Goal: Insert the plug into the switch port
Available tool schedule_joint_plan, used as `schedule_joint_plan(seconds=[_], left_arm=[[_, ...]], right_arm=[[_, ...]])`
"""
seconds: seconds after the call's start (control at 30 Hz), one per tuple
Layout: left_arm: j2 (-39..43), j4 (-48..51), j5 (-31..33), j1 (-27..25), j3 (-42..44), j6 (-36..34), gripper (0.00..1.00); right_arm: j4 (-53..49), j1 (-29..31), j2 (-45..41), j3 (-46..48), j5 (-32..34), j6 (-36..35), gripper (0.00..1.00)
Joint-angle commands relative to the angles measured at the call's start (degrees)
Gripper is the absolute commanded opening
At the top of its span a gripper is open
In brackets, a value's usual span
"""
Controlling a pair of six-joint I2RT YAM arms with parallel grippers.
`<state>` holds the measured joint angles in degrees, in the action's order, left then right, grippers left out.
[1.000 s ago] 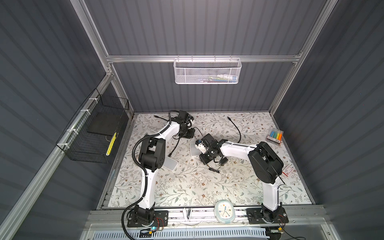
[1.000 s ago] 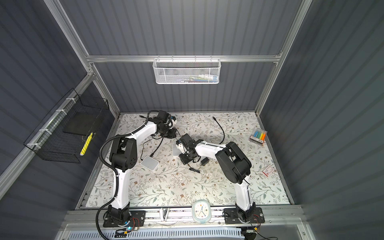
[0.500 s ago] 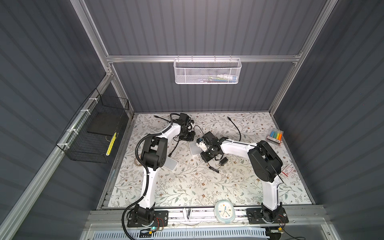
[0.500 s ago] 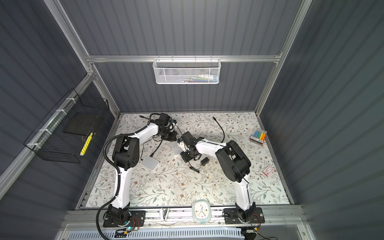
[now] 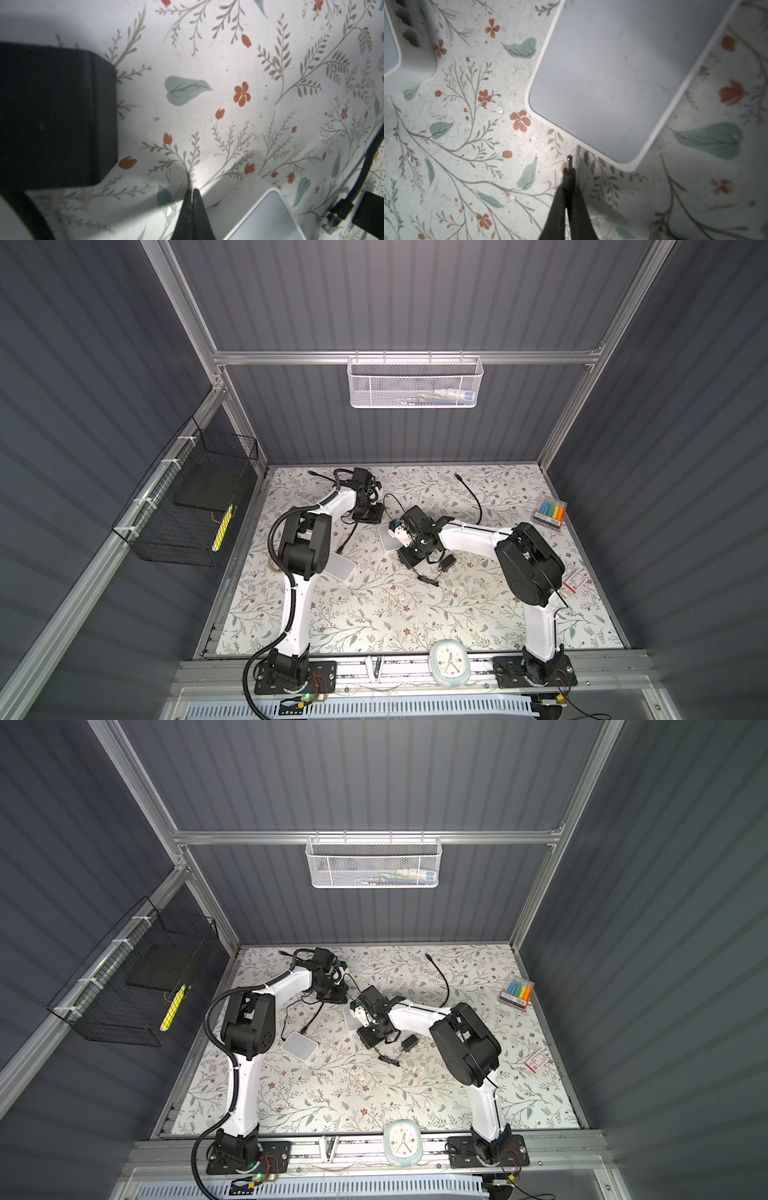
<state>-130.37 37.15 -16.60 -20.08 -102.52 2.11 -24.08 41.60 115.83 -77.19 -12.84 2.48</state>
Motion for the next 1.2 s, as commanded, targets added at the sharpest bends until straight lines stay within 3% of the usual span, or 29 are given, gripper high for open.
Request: schedule_joint_plan(seconds=[0.0, 0.4, 0.7, 1.17], left_arm=[[2.7, -0.1, -1.3, 0.3, 0.7, 0.4, 0.0], [2.2, -1.1, -1.9, 0.4, 0.3, 0.7, 0.0], [1.7, -1.0, -1.9, 0.8, -1.4, 0.8, 0.0], [0.0, -1.0, -5.3, 0.7, -2.9, 1.1, 0.0]], right_arm=[[-1.0, 0.0, 0.7, -2.1, -0.4, 0.3, 0.0], [-2.9, -0.2, 2.6, -4.3, 0.0, 0.9, 0.0], [-4.0, 0.0, -2.0, -1.0, -0.1, 0.9, 0.0], [-4.4, -0.2, 3.1, -5.2, -0.7, 1.6, 0.0]])
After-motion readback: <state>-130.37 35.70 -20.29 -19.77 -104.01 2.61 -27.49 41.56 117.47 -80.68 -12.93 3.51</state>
